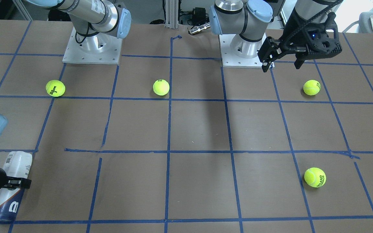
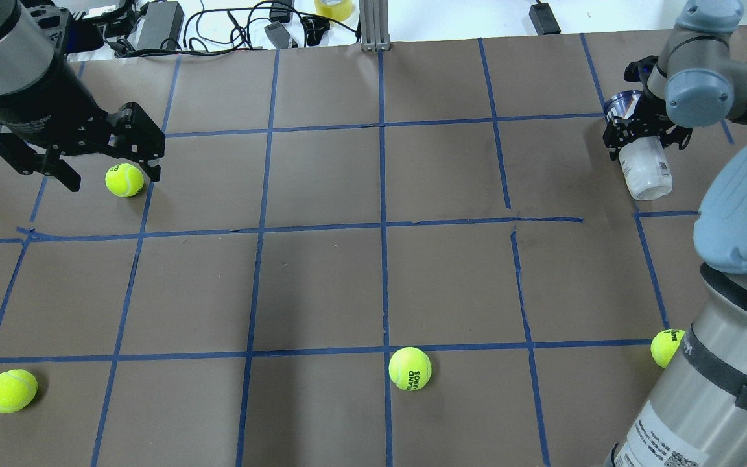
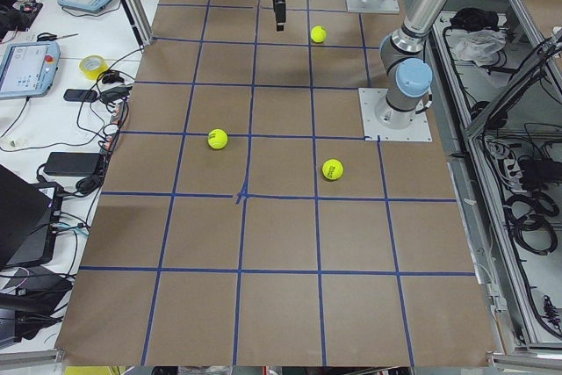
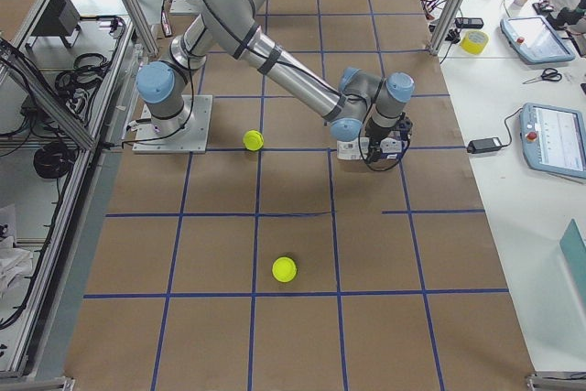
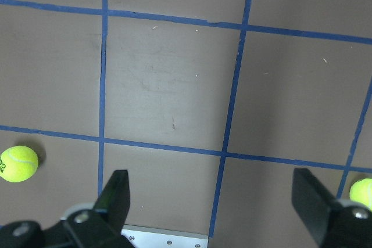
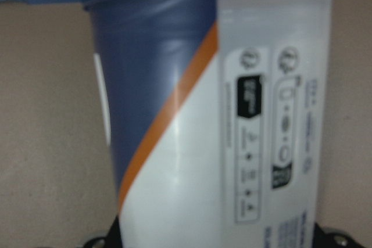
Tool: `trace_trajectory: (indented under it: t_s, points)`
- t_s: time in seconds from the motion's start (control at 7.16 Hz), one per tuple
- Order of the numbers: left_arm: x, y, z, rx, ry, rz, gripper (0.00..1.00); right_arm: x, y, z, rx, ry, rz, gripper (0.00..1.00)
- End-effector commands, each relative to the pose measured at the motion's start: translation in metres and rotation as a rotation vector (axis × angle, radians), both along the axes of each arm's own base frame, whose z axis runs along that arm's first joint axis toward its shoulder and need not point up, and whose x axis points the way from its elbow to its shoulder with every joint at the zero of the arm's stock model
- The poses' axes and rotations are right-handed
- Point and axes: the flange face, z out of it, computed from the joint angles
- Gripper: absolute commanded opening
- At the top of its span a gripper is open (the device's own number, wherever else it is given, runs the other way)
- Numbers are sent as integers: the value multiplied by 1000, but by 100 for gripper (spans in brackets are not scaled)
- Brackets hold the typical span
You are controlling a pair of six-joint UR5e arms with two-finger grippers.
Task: Lift up tennis ball bucket
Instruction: 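Close the right gripper around the upper part of the tube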
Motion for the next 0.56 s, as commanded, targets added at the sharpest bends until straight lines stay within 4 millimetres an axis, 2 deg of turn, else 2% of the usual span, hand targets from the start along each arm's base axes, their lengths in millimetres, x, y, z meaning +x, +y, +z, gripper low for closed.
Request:
trace_trajectory:
  t_s: [0.0,0.28,0.42]
  points:
    - [1,0,0,0,0,3,100,2,-2,15,-13,3,8,81]
    - [3,0,0,1,0,6,100,3,-1,20,-13,2,26,72]
    - [3,0,0,1,-1,6,100,11,-1,33,-29,6,47,71]
